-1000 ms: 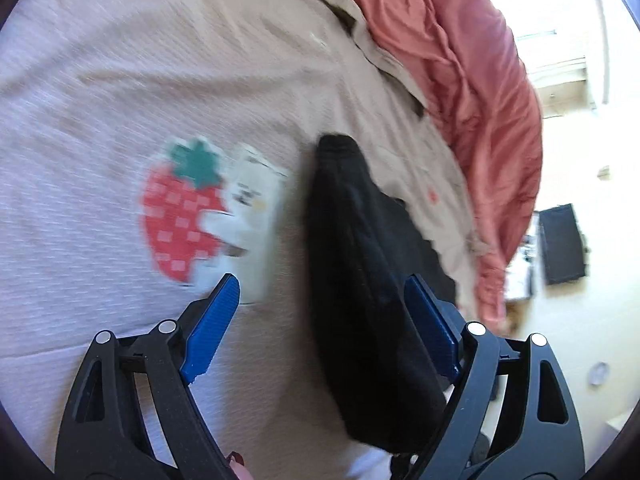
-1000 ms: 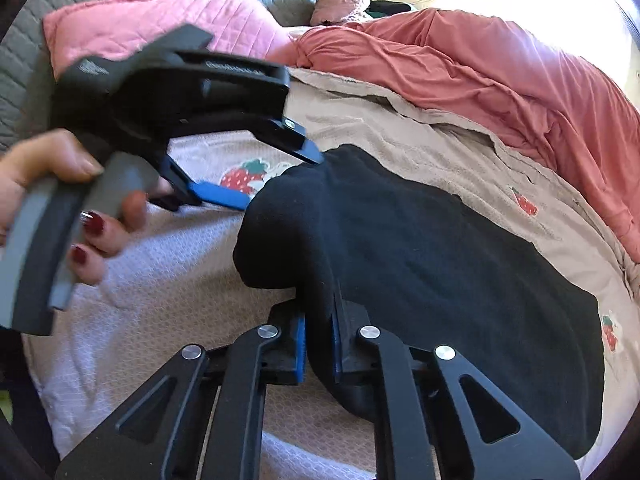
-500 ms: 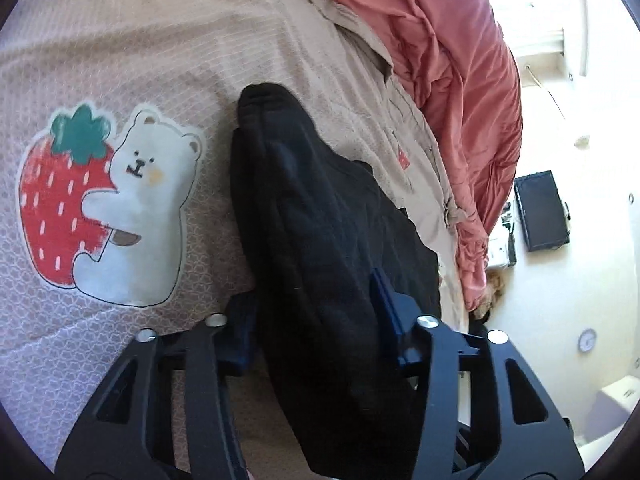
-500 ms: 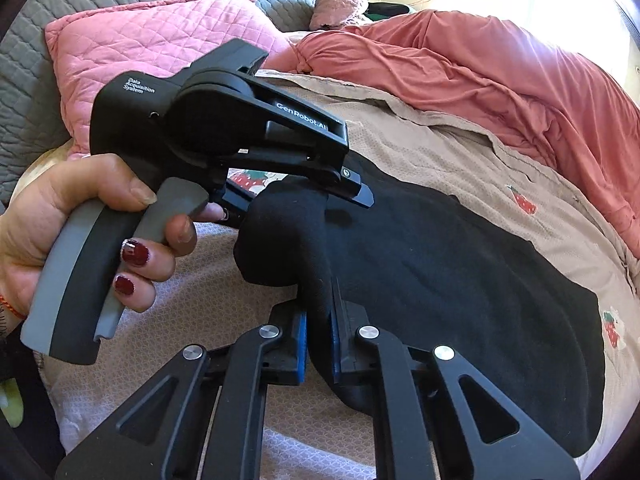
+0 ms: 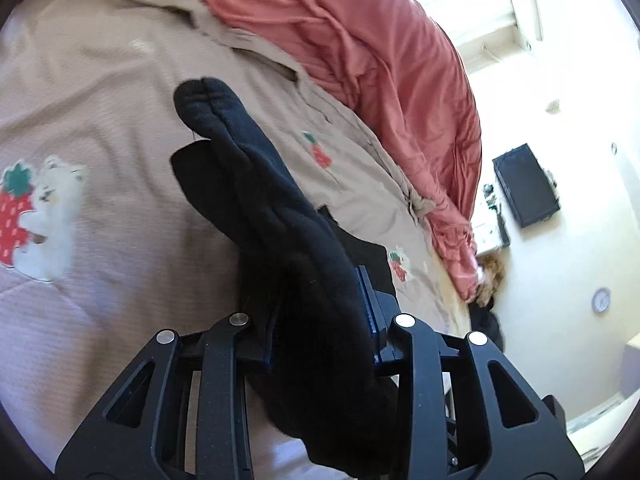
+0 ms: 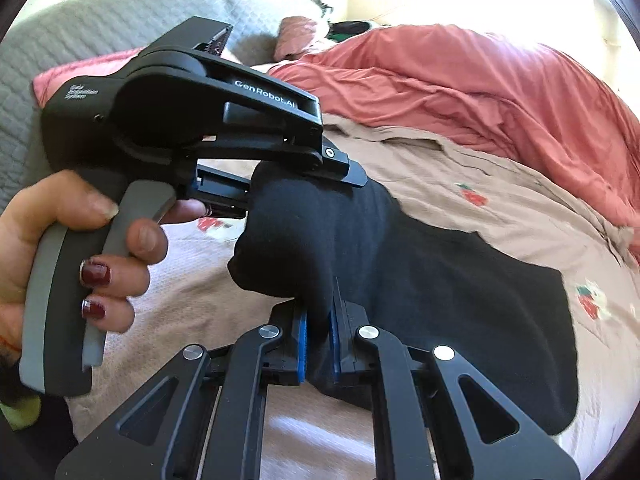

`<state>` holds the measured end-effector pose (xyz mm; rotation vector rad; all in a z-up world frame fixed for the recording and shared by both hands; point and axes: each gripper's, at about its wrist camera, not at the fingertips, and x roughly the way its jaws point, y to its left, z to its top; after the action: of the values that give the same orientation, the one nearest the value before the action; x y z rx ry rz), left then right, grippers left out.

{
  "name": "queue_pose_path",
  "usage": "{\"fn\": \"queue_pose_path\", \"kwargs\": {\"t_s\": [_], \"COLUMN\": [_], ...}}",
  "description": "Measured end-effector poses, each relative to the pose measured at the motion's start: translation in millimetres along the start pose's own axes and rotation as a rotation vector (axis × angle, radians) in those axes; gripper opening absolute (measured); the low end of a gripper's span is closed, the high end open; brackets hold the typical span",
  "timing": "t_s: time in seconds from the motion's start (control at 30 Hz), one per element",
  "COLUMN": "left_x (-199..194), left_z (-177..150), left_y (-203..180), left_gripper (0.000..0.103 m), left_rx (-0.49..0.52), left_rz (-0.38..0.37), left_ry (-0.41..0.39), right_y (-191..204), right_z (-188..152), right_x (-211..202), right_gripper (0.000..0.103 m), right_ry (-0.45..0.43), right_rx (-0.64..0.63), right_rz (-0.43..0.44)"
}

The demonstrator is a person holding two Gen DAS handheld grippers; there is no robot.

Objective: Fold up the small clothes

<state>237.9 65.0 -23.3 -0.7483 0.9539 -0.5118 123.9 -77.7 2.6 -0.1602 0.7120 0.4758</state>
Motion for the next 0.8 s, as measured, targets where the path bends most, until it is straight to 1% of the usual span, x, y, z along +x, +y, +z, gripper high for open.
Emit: {"fn": "queue_pose_path", "kwargs": {"t_s": [0.1, 0.2, 0.33, 0.47, 0.53, 0.57, 0.6, 0.63, 0.67, 0.7, 0.73, 0.77, 0.8], "left_x": [18.6, 42.5, 75.2, 117.3, 142.0, 155.1, 167.5, 174.6, 180.2, 181.9, 177.3, 173.5, 167.5], "left_z": [-2.0, -3.7, -11.8, -26.4, -35.0, -38.8, -41.5, -43.1, -45.1, -46.5, -46.5, -46.7, -47.5], "left_y": [-29.2, -66.4, -103.6, -126.9, -132.4, -133.6, -132.5, -130.4, -128.8, -126.2, -123.8, -125.2, -126.3], "left_gripper": [0.025, 0.025, 0.025, 0.026, 0.029, 0.032, 0.041, 0.054, 0.055, 0.055, 0.055, 0.055, 0.055], "left_rx": [0.012, 0.058, 0.102, 0.115, 0.108, 0.1, 0.084, 0.068, 0.055, 0.047, 0.046, 0.054, 0.07], "left_rz": [-0.005, 0.008, 0.021, 0.048, 0.058, 0.063, 0.07, 0.08, 0.098, 0.114, 0.122, 0.125, 0.131], "left_ry": [0.021, 0.053, 0.107, 0.171, 0.212, 0.231, 0.249, 0.262, 0.267, 0.266, 0.25, 0.234, 0.218], "right_y": [-26.1, -56.5, -93.9, -136.4, -149.4, -158.0, -165.0, -172.6, -181.8, -194.0, -202.3, -209.2, -213.1], "right_z": [-4.4, -10.4, -22.9, -46.4, -59.2, -69.0, -76.3, -83.3, -92.6, -104.8, -113.9, -121.9, -125.7], "right_x": [-15.4, -34.5, -58.4, -70.4, -70.0, -66.7, -62.0, -54.7, -49.1, -43.4, -40.2, -39.0, -39.2], "right_gripper": [0.008, 0.008, 0.007, 0.007, 0.007, 0.008, 0.008, 0.008, 0.008, 0.009, 0.009, 0.015, 0.018], "right_ry": [-0.017, -0.04, -0.066, -0.056, -0.039, -0.015, 0.013, 0.047, 0.08, 0.109, 0.122, 0.124, 0.124], "right_rx": [0.072, 0.139, 0.206, 0.314, 0.353, 0.375, 0.406, 0.456, 0.525, 0.628, 0.7, 0.764, 0.796], "right_rz": [-0.007, -0.023, -0.05, -0.072, -0.086, -0.101, -0.102, -0.084, -0.054, -0.012, 0.031, 0.066, 0.08]}}
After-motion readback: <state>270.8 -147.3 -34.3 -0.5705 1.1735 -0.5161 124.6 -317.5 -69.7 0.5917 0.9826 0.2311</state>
